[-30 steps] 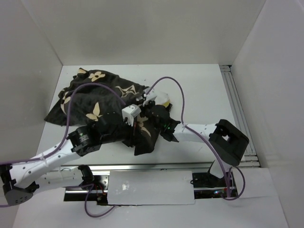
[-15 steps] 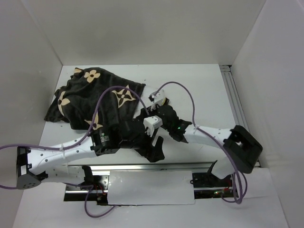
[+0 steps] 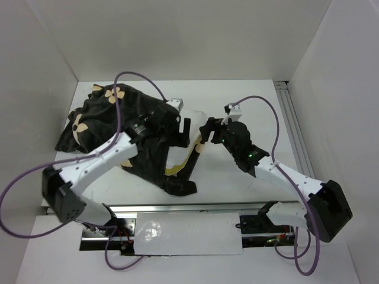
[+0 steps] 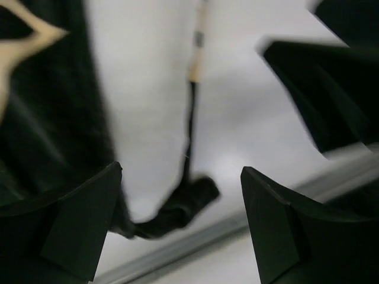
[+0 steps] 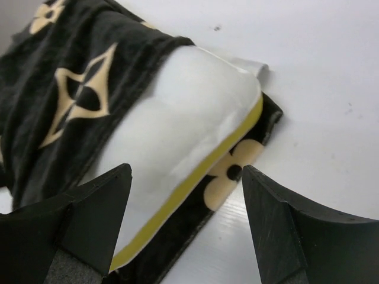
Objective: Put the pillow into the pillowcase
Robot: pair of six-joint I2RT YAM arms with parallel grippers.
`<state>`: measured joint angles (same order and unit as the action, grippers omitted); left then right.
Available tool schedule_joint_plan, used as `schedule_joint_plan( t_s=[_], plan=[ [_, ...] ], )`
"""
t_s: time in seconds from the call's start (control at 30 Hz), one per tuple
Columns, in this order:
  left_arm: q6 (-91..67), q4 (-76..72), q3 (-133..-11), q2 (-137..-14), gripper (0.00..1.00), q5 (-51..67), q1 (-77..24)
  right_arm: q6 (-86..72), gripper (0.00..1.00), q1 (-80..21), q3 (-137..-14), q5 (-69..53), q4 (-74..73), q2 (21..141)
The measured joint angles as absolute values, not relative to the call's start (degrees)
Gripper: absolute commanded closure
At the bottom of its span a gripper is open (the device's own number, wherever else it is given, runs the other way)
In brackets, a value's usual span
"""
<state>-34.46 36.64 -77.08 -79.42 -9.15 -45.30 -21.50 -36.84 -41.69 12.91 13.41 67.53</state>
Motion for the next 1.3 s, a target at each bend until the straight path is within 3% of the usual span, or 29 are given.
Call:
schedule_joint_plan(
  t_s=[0.4, 0.6, 0.83, 0.97, 1.07, 1.1, 1.3],
  plan=[
    [-27.9, 49.3, -120.3, -125.7, 0.13, -34.0, -38.3, -23.6, 0.18, -26.7, -41.4, 5.2, 13.9, 77.6],
    [-27.2, 52.6, -123.4, -131.8, 0.18, -35.8, -33.9, -24.1, 0.18, -25.1, -42.9, 1.8, 15.6, 81.7],
    [-26.7, 50.9, -122.5, -131.0, 0.38, -34.7, -31.3, -25.3, 0.17, -25.1, -45.8, -1.7, 18.6, 89.5],
    [-25.6, 50.7, -122.5, -131.0, 0.54, -34.3, -30.7, -26.5, 0.17, -25.1, -47.1, -3.7, 20.7, 93.7],
    [-25.5, 50.6, -122.5, -131.0, 0.96, -34.4, -30.0, -27.5, 0.17, -25.1, -48.4, -3.9, 21.9, 96.0],
    [-25.4, 50.5, -122.4, -131.0, 1.00, -34.2, -29.6, -27.8, 0.15, -25.1, -48.9, -3.7, 22.4, 96.5],
    [-23.8, 49.5, -121.6, -131.0, 1.00, -33.3, -29.2, -32.7, 0.09, -25.1, -50.7, -3.7, 27.4, 100.4]
  ],
)
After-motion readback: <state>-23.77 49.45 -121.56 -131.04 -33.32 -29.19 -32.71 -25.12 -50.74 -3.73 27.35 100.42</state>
